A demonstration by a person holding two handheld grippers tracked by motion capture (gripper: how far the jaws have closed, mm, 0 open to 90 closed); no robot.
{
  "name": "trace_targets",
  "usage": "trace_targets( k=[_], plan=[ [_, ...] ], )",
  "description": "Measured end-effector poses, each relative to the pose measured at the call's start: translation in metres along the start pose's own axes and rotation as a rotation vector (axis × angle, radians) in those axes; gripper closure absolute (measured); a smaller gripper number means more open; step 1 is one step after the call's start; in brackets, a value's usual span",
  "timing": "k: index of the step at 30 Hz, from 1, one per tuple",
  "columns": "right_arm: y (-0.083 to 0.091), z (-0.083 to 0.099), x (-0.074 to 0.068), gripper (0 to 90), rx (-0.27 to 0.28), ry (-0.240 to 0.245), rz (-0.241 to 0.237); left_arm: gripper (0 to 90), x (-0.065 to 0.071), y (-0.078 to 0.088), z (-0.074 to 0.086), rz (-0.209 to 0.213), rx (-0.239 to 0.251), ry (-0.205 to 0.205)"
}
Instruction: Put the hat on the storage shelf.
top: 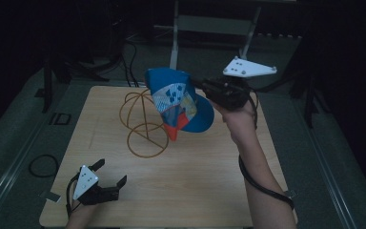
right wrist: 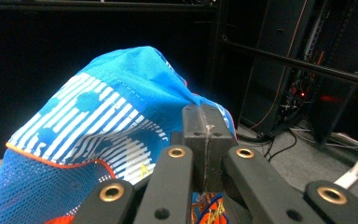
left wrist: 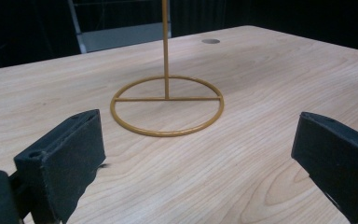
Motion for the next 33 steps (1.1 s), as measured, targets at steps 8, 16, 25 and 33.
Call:
trace_targets(
  k=[8,16,25,33],
  plan=[
    [-0.040,-0.010,-0.003,90.0,-0.022,-0.023,-0.033,3.0,-0.003,0.001,0.002,-0.003,0.010,0.012],
    [-0.086,-0.013,-0.017,90.0,-0.062,-0.022,-0.065,3.1,-0.008,0.006,0.001,-0.023,0.035,0.026],
    [-0.127,-0.008,-0.031,90.0,-0.114,-0.031,-0.101,3.8,-0.011,0.009,0.000,-0.024,0.055,0.040],
    [-0.155,0.009,-0.040,90.0,-0.172,-0.040,-0.121,3.8,-0.010,0.009,0.001,-0.010,0.045,0.036]
  ],
)
Point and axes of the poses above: each handheld gripper's, and its own axes: y roughly backward along the jaws, z roughly out of its underside, x roughly to its right, the point moved 3 cm from there along -y, roughly forward along the jaws, and after that the axes turned 3 degrees about -y, right-handed, at the moved point
